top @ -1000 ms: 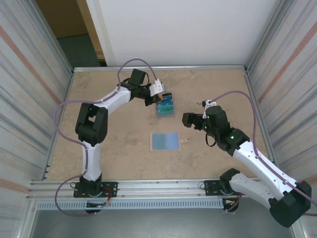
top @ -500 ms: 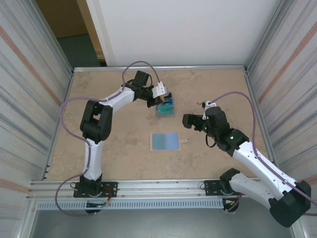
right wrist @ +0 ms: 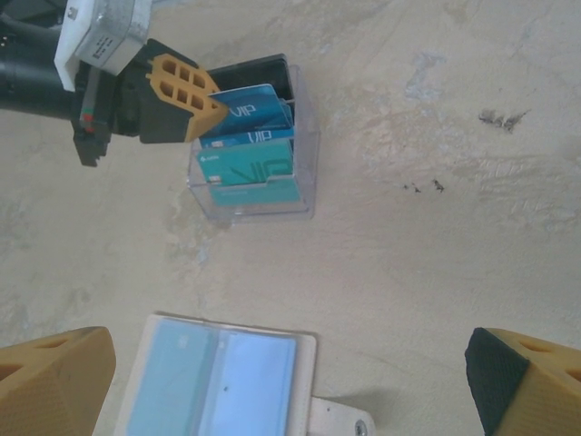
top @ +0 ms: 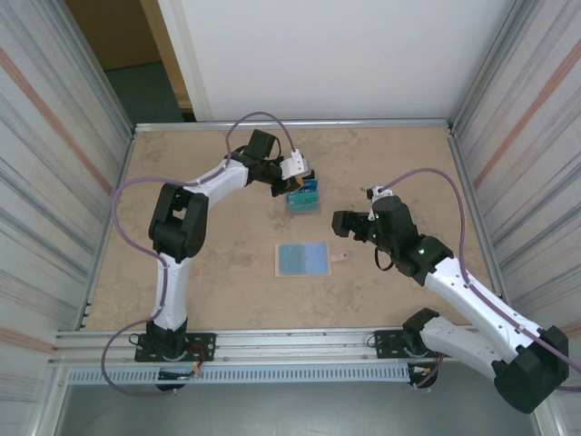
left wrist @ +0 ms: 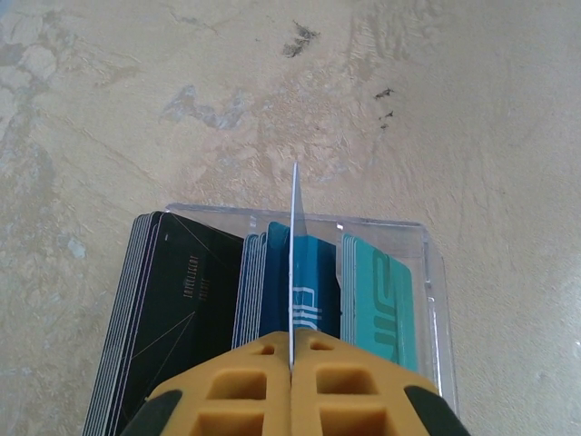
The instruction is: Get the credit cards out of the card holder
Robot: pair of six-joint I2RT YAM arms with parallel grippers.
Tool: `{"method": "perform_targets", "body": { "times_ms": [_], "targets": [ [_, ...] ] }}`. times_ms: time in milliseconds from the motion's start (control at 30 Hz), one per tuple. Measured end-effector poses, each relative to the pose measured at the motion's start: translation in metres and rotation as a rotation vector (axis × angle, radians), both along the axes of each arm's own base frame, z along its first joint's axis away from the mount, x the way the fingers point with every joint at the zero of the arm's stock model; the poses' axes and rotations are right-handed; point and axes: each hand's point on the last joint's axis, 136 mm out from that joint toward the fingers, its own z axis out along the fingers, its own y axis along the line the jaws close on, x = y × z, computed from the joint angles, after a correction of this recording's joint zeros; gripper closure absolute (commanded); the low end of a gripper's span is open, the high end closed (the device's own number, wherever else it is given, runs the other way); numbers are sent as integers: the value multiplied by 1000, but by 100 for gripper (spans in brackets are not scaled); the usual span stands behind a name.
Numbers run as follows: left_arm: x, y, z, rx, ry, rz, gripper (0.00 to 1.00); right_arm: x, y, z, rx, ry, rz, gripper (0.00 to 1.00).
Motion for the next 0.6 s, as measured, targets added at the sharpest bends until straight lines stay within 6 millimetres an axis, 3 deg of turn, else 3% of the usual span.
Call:
{"method": "perform_targets", "body": {
  "times_ms": [133,500,600],
  "targets": [
    [1,0,0,6,-7,3,80,-1,1,0,1,0,5,1],
    [1,-2,0,24,-21,14,76,-5,9,0,0,0,33,1],
    [-6,-4,9,27,-42,10,62,-8,13,-1,-6,1,46,1]
  ]
}}
